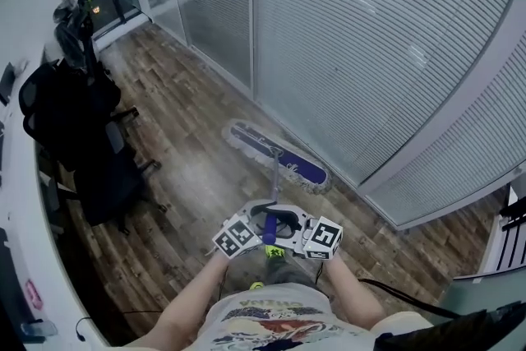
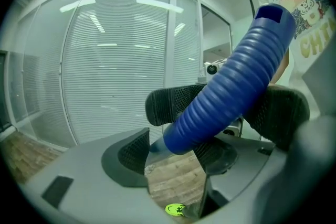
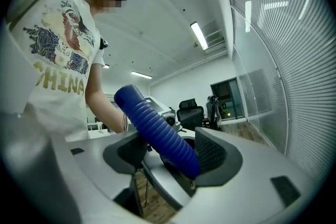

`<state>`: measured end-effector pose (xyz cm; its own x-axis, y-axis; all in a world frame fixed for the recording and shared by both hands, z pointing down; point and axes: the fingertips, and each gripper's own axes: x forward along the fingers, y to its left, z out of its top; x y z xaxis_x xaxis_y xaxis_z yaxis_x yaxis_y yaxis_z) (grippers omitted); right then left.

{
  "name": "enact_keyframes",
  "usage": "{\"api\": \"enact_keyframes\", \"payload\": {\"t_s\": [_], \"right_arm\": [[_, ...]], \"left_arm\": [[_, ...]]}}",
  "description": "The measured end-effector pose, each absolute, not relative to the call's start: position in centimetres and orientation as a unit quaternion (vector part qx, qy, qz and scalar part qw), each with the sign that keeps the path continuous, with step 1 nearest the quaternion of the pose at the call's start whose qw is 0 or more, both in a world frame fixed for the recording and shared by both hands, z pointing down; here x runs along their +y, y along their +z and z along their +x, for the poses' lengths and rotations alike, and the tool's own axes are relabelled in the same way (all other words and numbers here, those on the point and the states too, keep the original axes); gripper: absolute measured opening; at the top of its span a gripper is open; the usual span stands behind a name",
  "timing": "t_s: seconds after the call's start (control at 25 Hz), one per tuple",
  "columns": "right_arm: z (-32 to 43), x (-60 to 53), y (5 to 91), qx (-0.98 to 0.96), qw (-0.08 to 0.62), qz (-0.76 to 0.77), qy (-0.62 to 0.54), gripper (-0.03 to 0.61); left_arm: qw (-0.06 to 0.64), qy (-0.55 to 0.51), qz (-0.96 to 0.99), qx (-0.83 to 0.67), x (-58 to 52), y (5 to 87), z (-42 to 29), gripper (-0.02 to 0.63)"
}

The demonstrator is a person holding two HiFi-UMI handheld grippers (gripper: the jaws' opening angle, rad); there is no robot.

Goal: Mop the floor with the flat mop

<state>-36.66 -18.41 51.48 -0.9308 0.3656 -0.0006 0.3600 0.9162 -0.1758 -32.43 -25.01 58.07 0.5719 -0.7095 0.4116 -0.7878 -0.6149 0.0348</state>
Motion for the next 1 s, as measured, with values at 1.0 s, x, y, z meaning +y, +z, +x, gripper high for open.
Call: {"api": "enact_keyframes", "payload": {"t_s": [1.0], "right_arm": [[-11.8, 15.8, 52.8, -0.972, 0.037, -0.223, 0.068, 0.255]], "left_arm": [[0.03, 0.218, 0.884, -0.413, 8.9, 58.7, -7.3, 0.23]]}}
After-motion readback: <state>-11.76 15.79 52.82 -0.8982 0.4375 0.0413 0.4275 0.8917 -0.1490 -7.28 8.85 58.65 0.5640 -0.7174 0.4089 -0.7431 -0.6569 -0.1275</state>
